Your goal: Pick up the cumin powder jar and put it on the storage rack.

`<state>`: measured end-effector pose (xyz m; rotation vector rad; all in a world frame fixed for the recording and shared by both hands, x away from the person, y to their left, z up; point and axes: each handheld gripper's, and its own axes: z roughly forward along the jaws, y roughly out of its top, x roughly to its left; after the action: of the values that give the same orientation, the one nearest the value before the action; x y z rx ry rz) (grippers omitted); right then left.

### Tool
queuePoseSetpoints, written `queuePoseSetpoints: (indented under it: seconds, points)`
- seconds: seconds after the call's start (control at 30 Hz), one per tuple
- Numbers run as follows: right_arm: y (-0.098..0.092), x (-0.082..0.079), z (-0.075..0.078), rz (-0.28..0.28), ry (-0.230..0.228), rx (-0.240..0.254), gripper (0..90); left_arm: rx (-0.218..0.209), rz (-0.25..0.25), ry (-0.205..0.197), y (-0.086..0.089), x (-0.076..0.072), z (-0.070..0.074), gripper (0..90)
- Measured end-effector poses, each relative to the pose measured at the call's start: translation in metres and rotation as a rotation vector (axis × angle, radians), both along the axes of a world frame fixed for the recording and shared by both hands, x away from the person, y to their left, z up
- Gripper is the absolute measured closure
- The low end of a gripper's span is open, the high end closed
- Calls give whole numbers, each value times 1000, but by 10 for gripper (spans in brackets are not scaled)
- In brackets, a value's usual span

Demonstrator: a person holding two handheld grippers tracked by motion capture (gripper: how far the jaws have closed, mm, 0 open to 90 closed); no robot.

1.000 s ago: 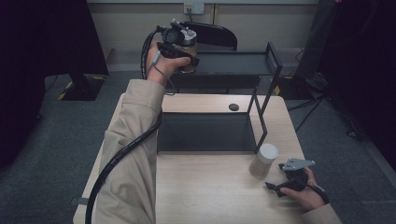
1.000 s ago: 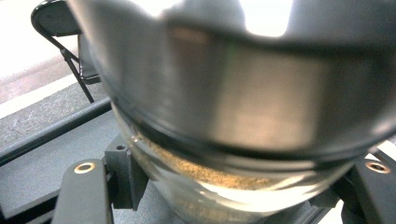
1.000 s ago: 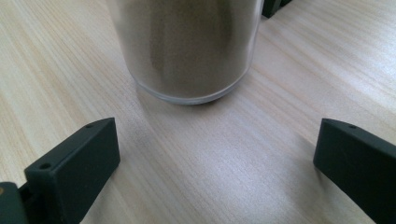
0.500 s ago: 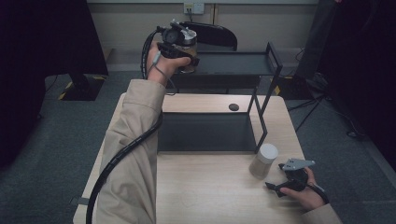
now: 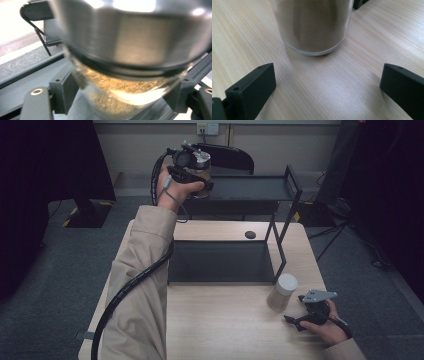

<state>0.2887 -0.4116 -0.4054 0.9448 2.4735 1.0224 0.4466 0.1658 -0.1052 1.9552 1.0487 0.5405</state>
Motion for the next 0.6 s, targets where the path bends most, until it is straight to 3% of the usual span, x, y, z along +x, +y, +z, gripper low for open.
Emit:
queuePoseSetpoints:
  seconds: [0.23,0.6]
  points:
    - [0,0,0,0,0,0,0,12,5,-10,6,-9,1,131]
    - [0,0,0,0,0,0,0,10,-38,-51,14,-29,2,53]
